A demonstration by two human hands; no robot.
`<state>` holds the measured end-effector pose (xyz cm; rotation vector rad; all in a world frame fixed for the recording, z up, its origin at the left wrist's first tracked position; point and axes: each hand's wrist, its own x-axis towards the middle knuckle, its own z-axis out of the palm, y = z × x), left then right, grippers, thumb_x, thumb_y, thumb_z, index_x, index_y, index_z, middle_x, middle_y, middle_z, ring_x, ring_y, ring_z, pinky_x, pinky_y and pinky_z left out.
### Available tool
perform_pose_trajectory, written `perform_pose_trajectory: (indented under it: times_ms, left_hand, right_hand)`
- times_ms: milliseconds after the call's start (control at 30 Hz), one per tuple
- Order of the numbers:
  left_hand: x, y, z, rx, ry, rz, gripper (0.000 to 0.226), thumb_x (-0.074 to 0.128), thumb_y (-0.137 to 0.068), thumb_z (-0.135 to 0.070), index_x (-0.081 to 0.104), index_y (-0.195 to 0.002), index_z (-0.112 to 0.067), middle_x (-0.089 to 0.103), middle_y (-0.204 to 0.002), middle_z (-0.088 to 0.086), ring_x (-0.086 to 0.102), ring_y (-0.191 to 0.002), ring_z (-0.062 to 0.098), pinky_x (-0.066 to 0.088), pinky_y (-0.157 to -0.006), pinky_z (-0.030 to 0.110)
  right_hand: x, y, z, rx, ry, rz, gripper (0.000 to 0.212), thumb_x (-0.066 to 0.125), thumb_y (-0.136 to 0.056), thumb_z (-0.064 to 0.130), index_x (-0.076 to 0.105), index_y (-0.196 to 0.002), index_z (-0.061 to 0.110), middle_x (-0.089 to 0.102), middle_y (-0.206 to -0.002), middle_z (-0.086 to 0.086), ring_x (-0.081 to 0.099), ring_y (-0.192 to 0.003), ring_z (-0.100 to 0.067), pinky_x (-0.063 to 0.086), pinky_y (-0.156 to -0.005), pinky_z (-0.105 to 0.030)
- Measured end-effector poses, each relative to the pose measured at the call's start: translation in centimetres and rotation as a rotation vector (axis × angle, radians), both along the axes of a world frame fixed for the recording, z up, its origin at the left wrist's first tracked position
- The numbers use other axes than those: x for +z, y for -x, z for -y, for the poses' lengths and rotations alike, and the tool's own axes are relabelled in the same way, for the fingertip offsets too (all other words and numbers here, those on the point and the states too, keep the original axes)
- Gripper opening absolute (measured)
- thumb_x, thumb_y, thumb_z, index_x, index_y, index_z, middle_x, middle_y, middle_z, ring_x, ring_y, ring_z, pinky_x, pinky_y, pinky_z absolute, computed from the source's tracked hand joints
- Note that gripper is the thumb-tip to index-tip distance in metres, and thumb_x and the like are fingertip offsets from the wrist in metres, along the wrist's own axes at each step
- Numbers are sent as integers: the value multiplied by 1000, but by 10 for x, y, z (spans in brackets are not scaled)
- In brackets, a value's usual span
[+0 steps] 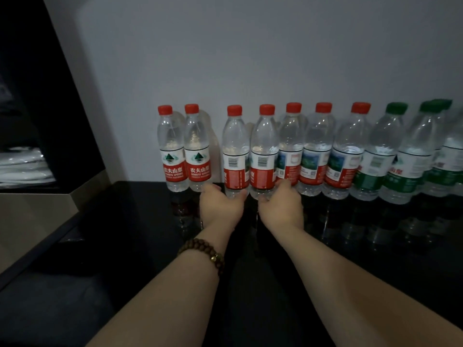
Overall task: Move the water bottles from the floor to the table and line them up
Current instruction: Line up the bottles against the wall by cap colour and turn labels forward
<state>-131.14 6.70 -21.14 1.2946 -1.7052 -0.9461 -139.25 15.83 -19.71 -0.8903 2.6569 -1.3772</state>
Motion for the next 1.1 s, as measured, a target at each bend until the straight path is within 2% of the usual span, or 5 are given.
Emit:
perform_pose_trajectory:
  times_ms: [133, 333, 467, 867, 1100]
  left_hand:
    - [0, 13, 13, -18, 34, 6, 57, 90, -72, -45, 46, -101, -22, 48, -83, -13, 51, -84, 12, 31, -52, 18]
    - [-8, 20, 30, 42, 51, 7, 51, 89, -75, -42, 48, -98, -22, 49, -82, -13, 54, -80, 14, 33, -52, 21]
    - [-7, 22, 38, 65, 75, 54, 51, 87, -79, -41, 55, -110, -15, 65, -107, 3, 65, -101, 24, 45, -70, 30]
    - [-5, 19, 47, 119, 158, 44, 39, 85, -81, -41, 61, -104, -20, 66, -96, -3, 60, -83, 14, 40, -60, 23]
    - [-5, 19, 42, 166, 254, 27, 29, 79, -83, -40, 54, -98, -33, 64, -94, -10, 64, -84, 13, 43, -65, 26]
  right_hand:
    - [-5, 12, 11, 9, -10, -15, 43, 71, -94, 32, 52, -126, 9, 64, -122, -16, 66, -110, -38, 53, -81, -40]
    - [-9, 22, 29, 33, -155, -150, 38, 68, -97, 28, 54, -128, 9, 67, -119, -15, 68, -107, -35, 47, -72, -36]
    - [-12, 24, 37, 36, -236, -252, 28, 64, -98, 20, 56, -123, 11, 69, -110, -12, 70, -97, -32, 44, -63, -34]
    - [-13, 29, 37, 60, -15, -135, 17, 56, -97, 31, 63, -87, 20, 64, -80, 1, 63, -72, -20, 50, -60, -30]
    - [-9, 26, 36, 34, 40, -194, 17, 55, -94, 31, 68, -89, 21, 68, -79, 1, 66, -73, -23, 56, -64, -33]
